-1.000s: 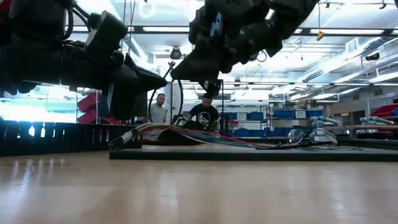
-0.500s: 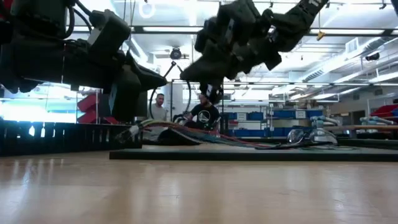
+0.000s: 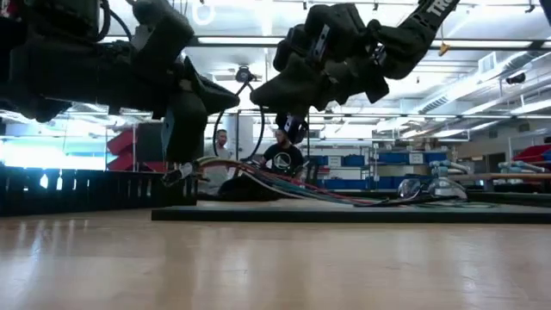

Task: Ziptie cables
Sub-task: Wrap the other black zip tie on the cable wires

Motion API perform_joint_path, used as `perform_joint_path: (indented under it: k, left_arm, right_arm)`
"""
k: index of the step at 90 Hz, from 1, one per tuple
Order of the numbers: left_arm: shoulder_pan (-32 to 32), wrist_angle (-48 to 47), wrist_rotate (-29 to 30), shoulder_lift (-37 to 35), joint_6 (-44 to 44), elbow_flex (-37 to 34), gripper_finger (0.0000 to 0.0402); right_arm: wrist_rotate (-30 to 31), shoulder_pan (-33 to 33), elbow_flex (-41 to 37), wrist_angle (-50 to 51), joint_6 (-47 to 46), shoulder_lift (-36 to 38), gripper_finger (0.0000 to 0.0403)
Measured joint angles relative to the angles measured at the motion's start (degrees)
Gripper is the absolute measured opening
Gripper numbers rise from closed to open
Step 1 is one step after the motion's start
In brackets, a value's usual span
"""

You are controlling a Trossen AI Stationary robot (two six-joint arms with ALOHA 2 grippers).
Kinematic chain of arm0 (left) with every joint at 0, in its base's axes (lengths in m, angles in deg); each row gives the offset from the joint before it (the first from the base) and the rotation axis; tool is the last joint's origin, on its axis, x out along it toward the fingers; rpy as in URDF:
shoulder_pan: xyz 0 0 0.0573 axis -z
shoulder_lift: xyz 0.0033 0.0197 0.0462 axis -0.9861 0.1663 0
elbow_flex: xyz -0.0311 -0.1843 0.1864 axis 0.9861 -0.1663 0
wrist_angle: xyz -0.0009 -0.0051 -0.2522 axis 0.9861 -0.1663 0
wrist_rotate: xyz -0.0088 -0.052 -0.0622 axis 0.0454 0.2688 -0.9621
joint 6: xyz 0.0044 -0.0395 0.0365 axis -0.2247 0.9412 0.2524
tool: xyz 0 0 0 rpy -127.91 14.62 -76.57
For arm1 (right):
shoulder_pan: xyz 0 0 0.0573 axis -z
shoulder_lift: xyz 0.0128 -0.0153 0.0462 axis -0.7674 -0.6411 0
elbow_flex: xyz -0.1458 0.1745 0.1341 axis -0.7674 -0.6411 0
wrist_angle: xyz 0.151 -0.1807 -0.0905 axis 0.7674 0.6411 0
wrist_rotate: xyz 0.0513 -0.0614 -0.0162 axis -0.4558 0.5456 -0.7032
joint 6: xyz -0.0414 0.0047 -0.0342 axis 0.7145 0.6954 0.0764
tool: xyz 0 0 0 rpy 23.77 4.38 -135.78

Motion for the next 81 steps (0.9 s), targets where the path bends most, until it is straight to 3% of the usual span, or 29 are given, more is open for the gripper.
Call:
perform_joint_path:
  k: [23, 81]
  left_arm:
    - [0.29, 0.0, 2.77, 0.0, 0.28, -0.56, 0.0]
    - [0.61, -0.09, 1.69, 0.0, 1.57, -0.54, 0.0]
  right_arm:
    - [-1.57, 0.0, 0.0, -0.09, 0.73, 0.0, 0.0]
    - [-2.69, 1.36, 0.09, -1.74, 1.64, 0.0, 0.0]
